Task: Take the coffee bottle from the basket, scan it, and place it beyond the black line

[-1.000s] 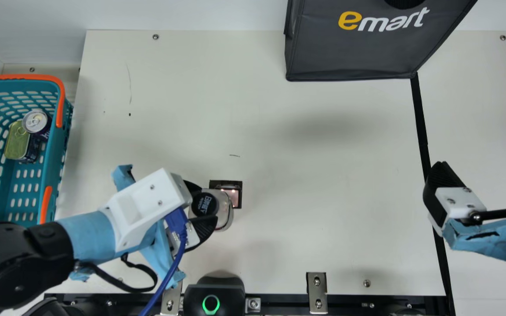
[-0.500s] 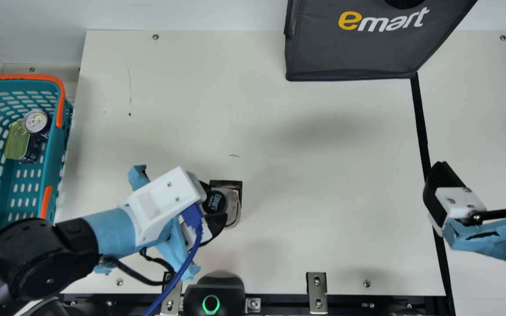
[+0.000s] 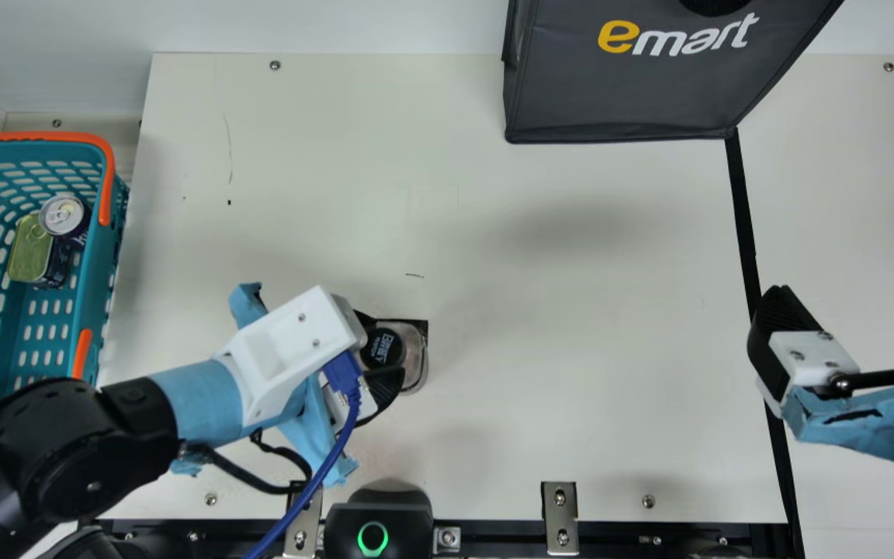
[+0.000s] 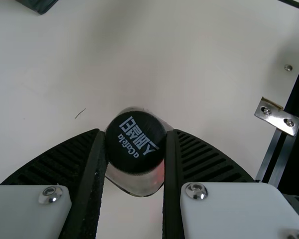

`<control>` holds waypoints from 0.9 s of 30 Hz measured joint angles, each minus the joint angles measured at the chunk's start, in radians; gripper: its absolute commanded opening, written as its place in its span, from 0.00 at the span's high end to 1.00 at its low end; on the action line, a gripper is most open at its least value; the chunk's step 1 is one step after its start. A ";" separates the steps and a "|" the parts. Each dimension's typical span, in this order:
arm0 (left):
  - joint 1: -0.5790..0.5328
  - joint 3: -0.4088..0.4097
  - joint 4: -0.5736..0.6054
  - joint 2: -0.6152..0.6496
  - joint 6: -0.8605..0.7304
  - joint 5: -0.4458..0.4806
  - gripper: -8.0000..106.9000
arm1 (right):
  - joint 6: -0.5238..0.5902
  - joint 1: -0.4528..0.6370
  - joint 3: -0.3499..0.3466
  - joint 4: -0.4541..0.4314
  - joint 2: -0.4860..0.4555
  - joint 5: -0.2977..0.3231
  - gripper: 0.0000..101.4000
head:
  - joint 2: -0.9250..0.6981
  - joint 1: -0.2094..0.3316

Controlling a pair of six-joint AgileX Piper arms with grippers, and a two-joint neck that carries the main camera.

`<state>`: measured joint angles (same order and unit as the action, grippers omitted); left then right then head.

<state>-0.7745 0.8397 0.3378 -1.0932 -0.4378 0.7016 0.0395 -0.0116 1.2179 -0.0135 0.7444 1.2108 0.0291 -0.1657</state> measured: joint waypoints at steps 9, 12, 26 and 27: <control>0.000 -0.026 0.021 0.040 -0.021 0.016 0.84 | 0.000 0.000 0.000 0.000 0.000 0.000 0.10 | 0.000 0.000; 0.000 -0.030 0.025 0.052 -0.026 0.022 0.84 | 0.000 0.000 0.000 0.000 0.000 0.000 0.10 | 0.000 0.000; 0.046 -0.025 0.057 0.077 -0.083 0.048 0.84 | 0.000 0.000 0.000 0.000 0.000 0.000 0.10 | 0.000 0.002; 0.048 -0.025 0.057 0.078 -0.085 0.051 0.84 | 0.000 0.000 0.000 0.000 0.000 0.000 0.10 | 0.000 0.002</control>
<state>-0.7262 0.8148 0.3943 -1.0152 -0.5226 0.7522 0.0395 -0.0116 1.2179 -0.0135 0.7444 1.2108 0.0291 -0.1641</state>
